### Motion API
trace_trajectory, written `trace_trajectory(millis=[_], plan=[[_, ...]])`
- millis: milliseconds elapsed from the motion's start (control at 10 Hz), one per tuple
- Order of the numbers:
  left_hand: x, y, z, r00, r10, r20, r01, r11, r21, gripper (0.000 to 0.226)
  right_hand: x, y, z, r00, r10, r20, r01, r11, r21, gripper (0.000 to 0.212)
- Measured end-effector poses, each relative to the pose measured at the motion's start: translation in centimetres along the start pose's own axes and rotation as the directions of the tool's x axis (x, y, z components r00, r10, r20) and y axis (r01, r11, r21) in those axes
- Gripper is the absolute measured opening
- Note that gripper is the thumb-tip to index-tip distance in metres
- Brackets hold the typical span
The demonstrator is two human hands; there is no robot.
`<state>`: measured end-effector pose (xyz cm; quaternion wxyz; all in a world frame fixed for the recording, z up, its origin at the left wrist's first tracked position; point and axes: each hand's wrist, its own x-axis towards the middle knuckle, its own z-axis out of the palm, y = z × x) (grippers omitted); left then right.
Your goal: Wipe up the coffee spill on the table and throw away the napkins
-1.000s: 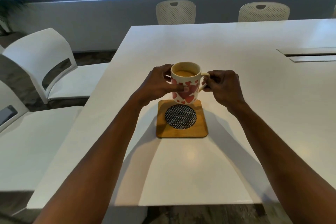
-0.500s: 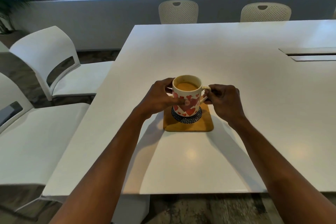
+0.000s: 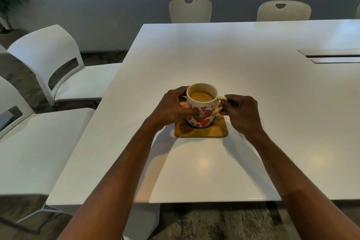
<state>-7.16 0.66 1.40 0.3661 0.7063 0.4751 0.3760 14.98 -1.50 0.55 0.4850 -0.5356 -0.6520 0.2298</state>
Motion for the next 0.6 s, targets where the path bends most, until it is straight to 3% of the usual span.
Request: trace_trajectory(millis=[400, 500, 600], plan=[[-0.3, -0.2, 0.4, 1.0, -0.011, -0.011, 0.011, 1.0, -0.021, 0.069, -0.2, 0.0, -0.1, 0.999, -0.026, 0.037, 0.027, 0.999, -0.039, 0.012], [-0.2, 0.0, 0.0, 0.999, -0.022, 0.048, 0.022, 1.0, -0.006, 0.075, 0.2, -0.4, -0.9, 0.992, -0.002, 0.124, 0.009, 0.998, -0.056, 0.014], [-0.9, -0.2, -2.4, 0.987, -0.108, 0.122, 0.11, 0.994, -0.01, 0.101, 0.7, -1.0, -3.3, 0.986, 0.001, 0.167, 0.031, 0.981, -0.19, 0.024]])
